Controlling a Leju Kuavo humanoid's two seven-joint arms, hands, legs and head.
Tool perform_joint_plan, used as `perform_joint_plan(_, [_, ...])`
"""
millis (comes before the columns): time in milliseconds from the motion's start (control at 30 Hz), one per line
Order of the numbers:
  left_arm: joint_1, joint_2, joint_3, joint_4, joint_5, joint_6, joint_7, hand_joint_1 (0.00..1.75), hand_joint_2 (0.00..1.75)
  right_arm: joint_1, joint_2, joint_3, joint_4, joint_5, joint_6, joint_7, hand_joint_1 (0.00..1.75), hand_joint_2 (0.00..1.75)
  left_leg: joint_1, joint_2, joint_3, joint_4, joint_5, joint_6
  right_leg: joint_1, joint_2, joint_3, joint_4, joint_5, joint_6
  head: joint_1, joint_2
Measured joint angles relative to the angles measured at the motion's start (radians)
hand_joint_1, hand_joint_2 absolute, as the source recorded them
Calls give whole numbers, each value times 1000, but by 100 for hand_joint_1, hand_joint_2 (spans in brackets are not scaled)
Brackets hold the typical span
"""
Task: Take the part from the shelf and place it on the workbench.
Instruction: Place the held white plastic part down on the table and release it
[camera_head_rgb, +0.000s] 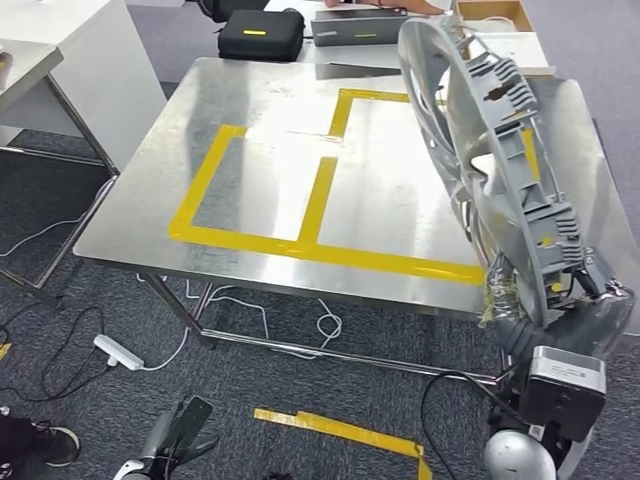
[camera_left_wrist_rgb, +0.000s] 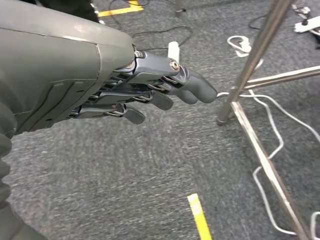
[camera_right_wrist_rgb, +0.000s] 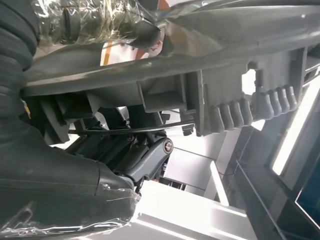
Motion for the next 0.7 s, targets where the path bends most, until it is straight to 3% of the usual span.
perform_joint_plan(67, [-1, 2, -6, 0, -1, -1, 3, 0, 175, -16, 2, 0, 16, 5, 3, 4, 175, 175, -8, 1, 32, -101, 69, 20, 1, 2, 13, -2, -14, 6, 3, 0])
perform_joint_plan(100, [-1, 3, -8, 0, -1, -2, 5, 0, 175, -23, 3, 0, 22, 7, 4, 5, 175, 175, -13, 1, 42, -131, 76, 28, 0, 2, 15, -3, -18, 12, 4, 0])
perform_joint_plan(167, [-1, 4, -10, 0, -1, -2, 8, 0, 175, -33, 5, 0, 31, 12, 4, 9, 175, 175, -18, 2, 52, -155, 62, 39, -1, 1, 15, -8, -21, 26, 5, 0])
perform_joint_plan(233, [-3, 4, -12, 0, -1, -2, 9, 0, 175, -38, 6, 0, 38, 15, 5, 15, 175, 175, -12, 2, 68, -184, 50, 44, 1, -5, 9, 0, -32, 37, 6, 0])
perform_joint_plan(300, [-3, 2, -13, 0, -1, -2, 9, 0, 175, -46, 6, 0, 47, 17, 6, 18, 175, 175, -5, 1, 86, -204, 45, 48, 2, -8, -28, 73, -66, 42, 12, 0])
perform_joint_plan(367, [0, 1, -13, 0, -1, -2, 10, 0, 175, -54, 6, 1, 59, 18, 6, 18, 175, 175, -5, -1, 98, -206, 36, 50, 2, -7, -101, 198, -109, 45, 14, 0])
perform_joint_plan(400, [3, 0, -14, 0, -1, -2, 10, 0, 175, -55, 6, 1, 66, 18, 6, 18, 175, 175, -5, -1, 105, -205, 29, 50, 1, -7, -135, 243, -112, 48, 14, 0])
perform_joint_plan(433, [5, 0, -14, 0, -1, -2, 10, 0, 175, -54, 6, 1, 73, 19, 6, 20, 175, 175, -5, -2, 115, -205, 21, 48, 1, -8, -156, 258, -94, 50, 14, 0])
perform_joint_plan(467, [7, -1, -14, 0, -1, -3, 10, 0, 175, -54, 6, 1, 79, 19, 7, 22, 175, 175, -5, -2, 127, -205, 13, 46, 0, -8, -160, 235, -53, 52, 14, 0])
perform_joint_plan(500, [6, -1, -14, 0, 0, -3, 10, 0, 175, -55, 6, 1, 85, 19, 7, 24, 175, 175, -5, -3, 140, -205, 3, 44, -1, -9, -147, 176, 2, 54, 14, 0])
perform_joint_plan(567, [4, -2, -14, 0, 0, -4, 10, 0, 175, -58, 6, 1, 94, 19, 7, 25, 175, 175, -6, -5, 158, -204, -12, 36, 1, -12, -107, 65, 75, 51, 15, 0])
perform_joint_plan(600, [3, -2, -14, 0, 1, -4, 11, 0, 175, -60, 6, 1, 97, 20, 7, 26, 175, 175, -7, -5, 160, -203, -16, 32, 3, -13, -91, 31, 83, 46, 16, 0])
perform_joint_plan(700, [0, -3, -15, 0, 2, -5, 12, 0, 175, -62, 7, 1, 103, 21, 7, 28, 175, 175, -8, -2, 155, -203, -23, 20, 6, -11, -71, 1, 57, 23, 15, 0])
